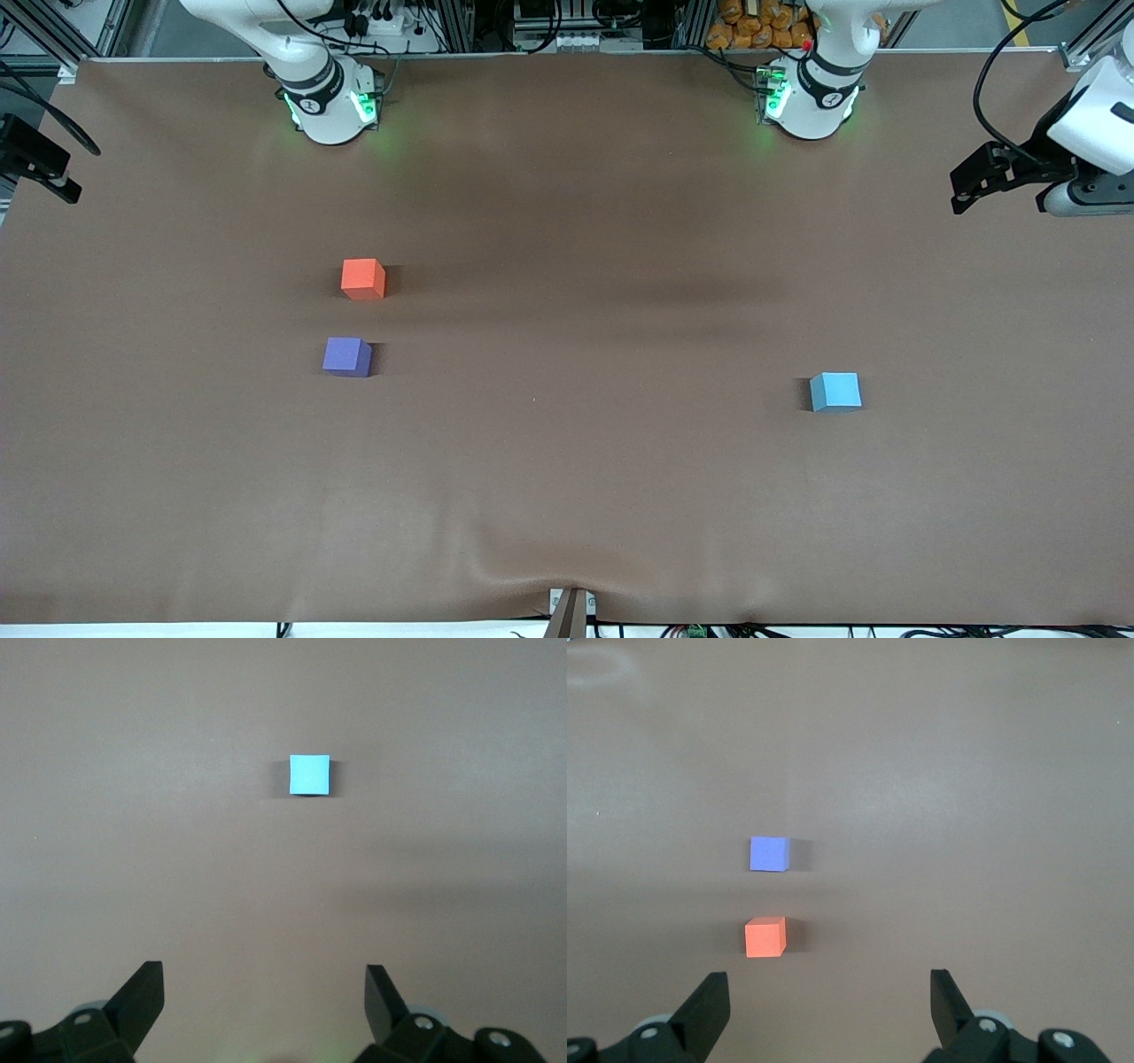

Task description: Place blue block between orange and purple blocks

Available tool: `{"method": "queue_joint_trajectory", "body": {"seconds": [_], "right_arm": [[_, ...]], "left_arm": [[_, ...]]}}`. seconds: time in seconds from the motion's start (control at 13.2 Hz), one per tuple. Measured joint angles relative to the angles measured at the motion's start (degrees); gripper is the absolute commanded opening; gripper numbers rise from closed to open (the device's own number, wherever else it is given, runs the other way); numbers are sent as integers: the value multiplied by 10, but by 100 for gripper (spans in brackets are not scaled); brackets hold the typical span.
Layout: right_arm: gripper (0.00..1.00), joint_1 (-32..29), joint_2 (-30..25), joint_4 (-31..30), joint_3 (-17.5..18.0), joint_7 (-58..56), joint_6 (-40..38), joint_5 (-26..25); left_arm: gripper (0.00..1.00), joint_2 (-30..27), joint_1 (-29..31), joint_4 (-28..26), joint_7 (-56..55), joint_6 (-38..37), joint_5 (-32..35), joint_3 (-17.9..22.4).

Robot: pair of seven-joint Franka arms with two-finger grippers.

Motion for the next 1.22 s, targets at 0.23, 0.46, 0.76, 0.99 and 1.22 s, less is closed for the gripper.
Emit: {"method": "queue_joint_trajectory", "body": {"seconds": [0.23,0.46,0.76,0.99,1.22], "right_arm": [[100,0,0,0,0,0,0,0],[100,0,0,0,0,0,0,0],[100,0,0,0,0,0,0,0],[100,0,0,0,0,0,0,0],[100,0,0,0,0,0,0,0]], "left_arm": [[100,0,0,4,0,-3,0,0],[100,1,0,4,0,-5,0,1],[100,7,0,7,2,-5,0,1],[100,9,0,8,3,-5,0,0],[100,10,0,10,3,-5,0,-2]]}}
